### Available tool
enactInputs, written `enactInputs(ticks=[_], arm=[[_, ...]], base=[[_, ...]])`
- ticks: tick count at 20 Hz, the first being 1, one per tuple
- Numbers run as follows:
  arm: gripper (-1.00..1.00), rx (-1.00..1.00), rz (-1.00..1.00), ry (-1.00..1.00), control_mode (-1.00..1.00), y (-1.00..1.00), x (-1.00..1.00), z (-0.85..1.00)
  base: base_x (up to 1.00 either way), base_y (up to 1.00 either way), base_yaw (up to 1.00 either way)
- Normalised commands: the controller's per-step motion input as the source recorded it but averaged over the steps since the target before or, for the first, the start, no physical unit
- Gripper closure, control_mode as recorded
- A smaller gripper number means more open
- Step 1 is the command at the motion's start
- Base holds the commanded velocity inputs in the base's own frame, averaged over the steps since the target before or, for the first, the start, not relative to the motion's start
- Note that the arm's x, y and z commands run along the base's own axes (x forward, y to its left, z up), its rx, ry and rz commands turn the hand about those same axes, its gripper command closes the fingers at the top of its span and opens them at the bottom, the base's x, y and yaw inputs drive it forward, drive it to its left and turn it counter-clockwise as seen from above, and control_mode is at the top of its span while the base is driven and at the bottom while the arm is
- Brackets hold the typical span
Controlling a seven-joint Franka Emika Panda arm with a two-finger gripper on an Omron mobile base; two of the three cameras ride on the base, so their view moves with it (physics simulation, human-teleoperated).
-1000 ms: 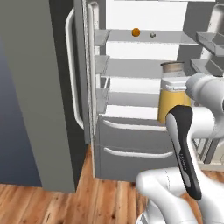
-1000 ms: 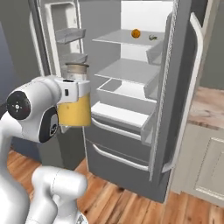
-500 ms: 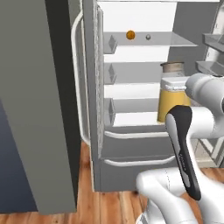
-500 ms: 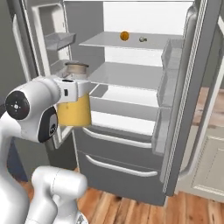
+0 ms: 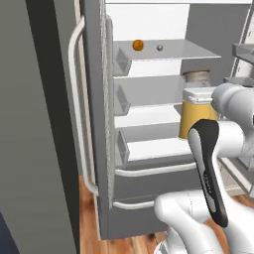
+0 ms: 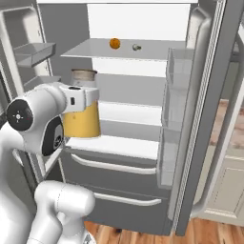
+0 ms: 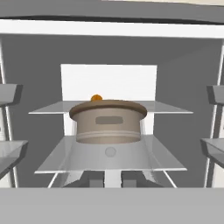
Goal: Move the orange and radish from the second highest shelf to the top shelf to make space. Then, place the pitcher from the counter on the cleared second highest shelf.
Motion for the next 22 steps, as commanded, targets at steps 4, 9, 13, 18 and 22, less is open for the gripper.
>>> enactInputs(ticks=[4,9,13,18,22], arm=[[1.0,0.0,0.0,0.0,1.0,0.0,0.0,0.0],[1.0,0.0,0.0,0.0,1.0,0.0,0.0,0.0],[1.0,0.0,0.0,0.0,1.0,0.0,0.0,0.0],[1.0,0.0,0.0,-0.02,-1.0,-0.05,0.0,-0.13],[1.0,0.0,0.0,-0.15,-1.0,-0.15,0.0,-0.45]], base=[[0.7,0.0,-0.09],[0.71,0.0,-0.02],[0.49,0.0,0.0],[0.09,-0.02,0.0],[0.0,0.0,0.0]])
